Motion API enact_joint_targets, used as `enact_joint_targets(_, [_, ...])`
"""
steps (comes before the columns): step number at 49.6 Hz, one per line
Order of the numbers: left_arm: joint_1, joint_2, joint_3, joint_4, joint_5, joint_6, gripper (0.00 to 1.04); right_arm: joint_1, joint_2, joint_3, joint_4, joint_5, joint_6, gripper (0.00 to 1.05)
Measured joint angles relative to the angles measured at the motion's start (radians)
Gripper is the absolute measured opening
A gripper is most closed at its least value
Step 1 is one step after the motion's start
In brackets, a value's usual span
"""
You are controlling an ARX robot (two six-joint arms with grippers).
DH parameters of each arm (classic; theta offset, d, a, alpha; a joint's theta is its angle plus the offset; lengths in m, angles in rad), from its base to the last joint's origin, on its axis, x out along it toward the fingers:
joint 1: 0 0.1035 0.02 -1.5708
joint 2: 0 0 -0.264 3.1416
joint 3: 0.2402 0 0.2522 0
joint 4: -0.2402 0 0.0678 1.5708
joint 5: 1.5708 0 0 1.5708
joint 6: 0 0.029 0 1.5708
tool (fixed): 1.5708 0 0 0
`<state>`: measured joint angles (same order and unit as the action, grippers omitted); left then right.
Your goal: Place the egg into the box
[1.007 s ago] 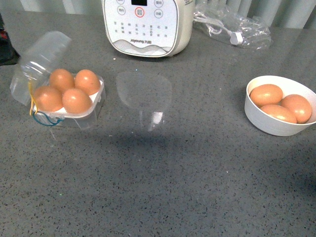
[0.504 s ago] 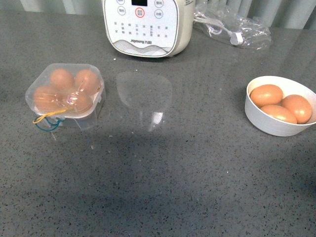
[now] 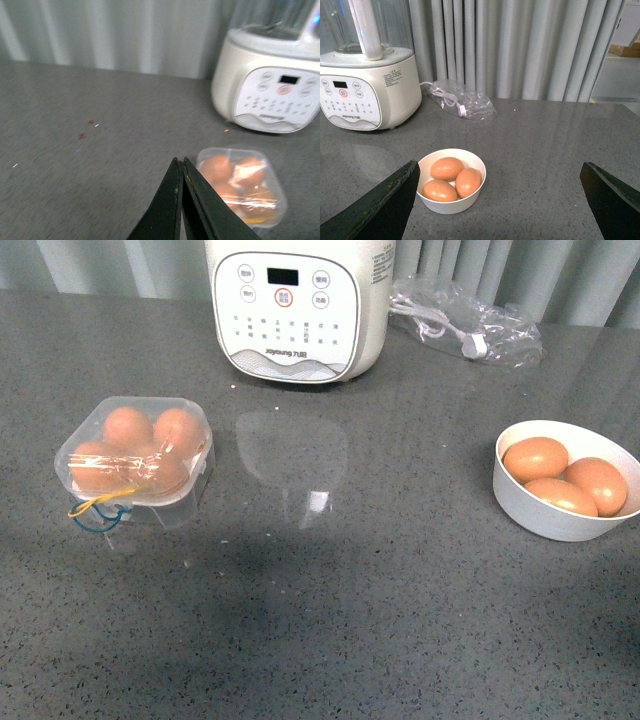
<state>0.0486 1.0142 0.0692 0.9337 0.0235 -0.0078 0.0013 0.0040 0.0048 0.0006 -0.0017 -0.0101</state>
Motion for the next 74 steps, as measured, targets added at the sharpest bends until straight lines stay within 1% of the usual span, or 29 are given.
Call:
enact_joint_targets(3, [-0.026,-0.033,-0.016,-0.028,-0.022,0.0,0.04,0.0,0.0,0.0,0.0,0.0,0.0,0.97])
enact_joint_targets(9, [-0.046,-0.113,-0.03,-0.085,-0.021,0.0,0.04,0.0,0.0,0.0,0.0,0.0,0.0,0.97])
enact_joint_targets(36, [-0.047,-0.582,-0.042,-0.501,-0.024,0.0,0.04,0.0,0.0,0.0,0.0,0.0,0.0,0.97])
enact_joint_targets(72, [-0.047,-0.835,-0.042,-0.751,-0.024,0.0,0.04,0.0,0.0,0.0,0.0,0.0,0.0,0.97])
enact_joint_targets(74, [-0.047,-0.865,-0.041,-0.782,-0.024,0.0,0.04,0.0,0.0,0.0,0.0,0.0,0.0,0.97])
